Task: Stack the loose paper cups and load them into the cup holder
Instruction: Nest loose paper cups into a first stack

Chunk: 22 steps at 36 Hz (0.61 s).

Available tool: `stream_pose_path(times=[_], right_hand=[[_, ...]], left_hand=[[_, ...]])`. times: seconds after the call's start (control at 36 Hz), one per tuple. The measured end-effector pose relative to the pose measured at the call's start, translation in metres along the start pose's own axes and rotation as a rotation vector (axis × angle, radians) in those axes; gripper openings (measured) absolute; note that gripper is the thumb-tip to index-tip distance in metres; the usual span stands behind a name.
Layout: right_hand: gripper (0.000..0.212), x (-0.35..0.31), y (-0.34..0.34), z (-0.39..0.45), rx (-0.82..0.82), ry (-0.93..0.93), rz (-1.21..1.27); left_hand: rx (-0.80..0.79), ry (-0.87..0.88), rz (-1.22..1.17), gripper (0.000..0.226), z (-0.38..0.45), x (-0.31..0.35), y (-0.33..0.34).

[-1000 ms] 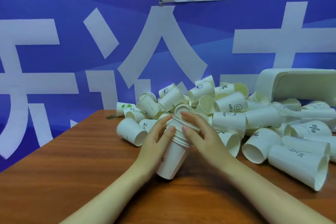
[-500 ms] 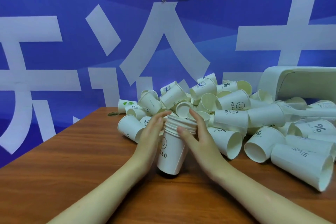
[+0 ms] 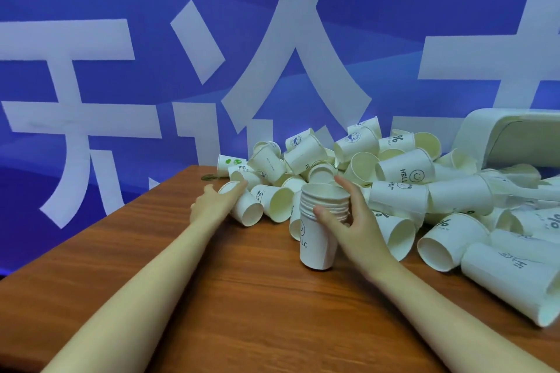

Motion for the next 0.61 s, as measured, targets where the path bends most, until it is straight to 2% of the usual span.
stream_pose_path(times=[0.17, 0.39, 0.5, 0.61], right_hand=[[0.082, 0.002, 0.002, 0.001, -0.013, -0.005, -0.019], [0.082, 0.001, 0.006, -0.002, -0.034, -0.012, -0.033], [0.084, -0.001, 0.005, -0.004, -0.027, -0.018, -0.041], [0.081, -0.002, 0.005, -0.004, -0.033, -0.027, -0.048]], left_hand=[[-0.016, 0.056, -0.026, 0.084, 0.004, 0.006, 0.004], [0.089, 0.242, -0.073, 0.063, -0.030, 0.008, -0.009], [0.060, 0.297, -0.051, 0.042, -0.039, 0.008, -0.011], [0.013, 0.305, -0.049, 0.035, -0.047, 0.016, -0.015]])
Point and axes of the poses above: each hand's wrist, its own z-axis towards the middle knuckle, its own y-axis out of the palm, x = y × z, the point moved 9 cm from there along z, towards the middle knuckle, and after that the axes turned 11 degrees about z, right-handed, at the moved point
